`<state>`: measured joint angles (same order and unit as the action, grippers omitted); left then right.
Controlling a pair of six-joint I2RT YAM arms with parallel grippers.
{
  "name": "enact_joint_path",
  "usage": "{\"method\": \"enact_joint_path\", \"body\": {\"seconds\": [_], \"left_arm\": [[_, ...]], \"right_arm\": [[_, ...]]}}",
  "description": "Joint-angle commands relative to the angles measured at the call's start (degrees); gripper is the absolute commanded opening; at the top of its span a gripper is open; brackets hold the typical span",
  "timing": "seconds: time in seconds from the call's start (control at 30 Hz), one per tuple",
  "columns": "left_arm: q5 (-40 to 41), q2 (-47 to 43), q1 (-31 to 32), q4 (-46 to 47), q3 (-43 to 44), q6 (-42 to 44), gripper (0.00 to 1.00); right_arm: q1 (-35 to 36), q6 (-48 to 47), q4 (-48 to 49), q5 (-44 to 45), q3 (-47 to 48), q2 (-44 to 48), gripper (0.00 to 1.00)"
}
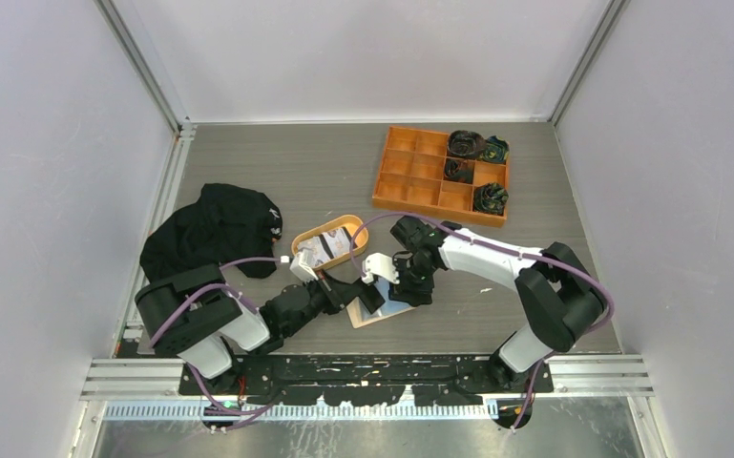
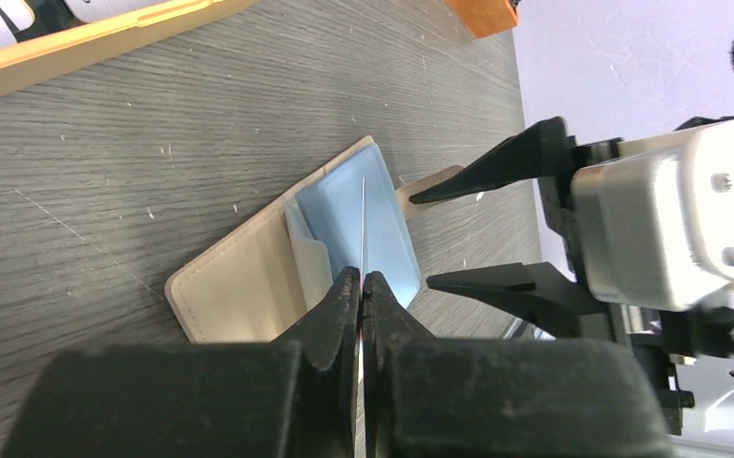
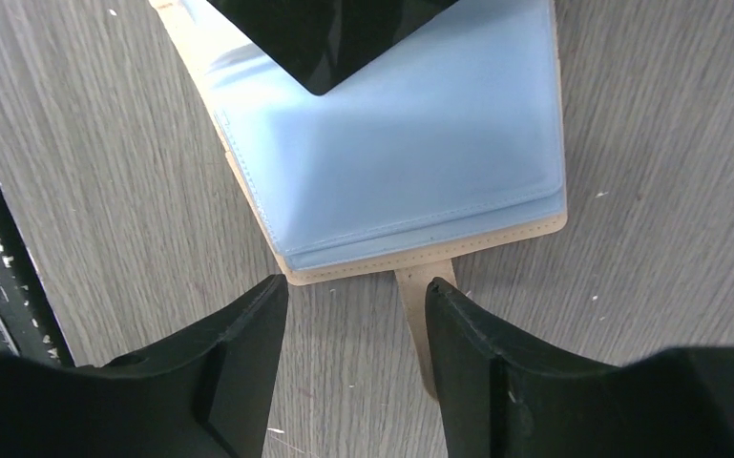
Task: Put the credit cards into the card holder
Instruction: Insert the credit card into the card holder.
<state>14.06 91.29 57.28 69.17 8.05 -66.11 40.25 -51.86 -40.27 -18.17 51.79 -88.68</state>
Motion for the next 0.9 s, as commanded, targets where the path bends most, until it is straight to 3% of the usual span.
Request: {"method": "enact_joint_path", "body": {"seconds": [0.0,0.87], "left_arm": [[1.5,-2.4,0.1,1.4,0.1,-0.6,0.0],[0.3,0.9,0.1,0.2,-1.0,-7.2,0.0]], "right_arm": [[0.6,0.3,0.9,2.7,1.3,-0.9,0.61],[1.6,1.2,0.2,4.8,2.3,-3.5,0.6]]}}
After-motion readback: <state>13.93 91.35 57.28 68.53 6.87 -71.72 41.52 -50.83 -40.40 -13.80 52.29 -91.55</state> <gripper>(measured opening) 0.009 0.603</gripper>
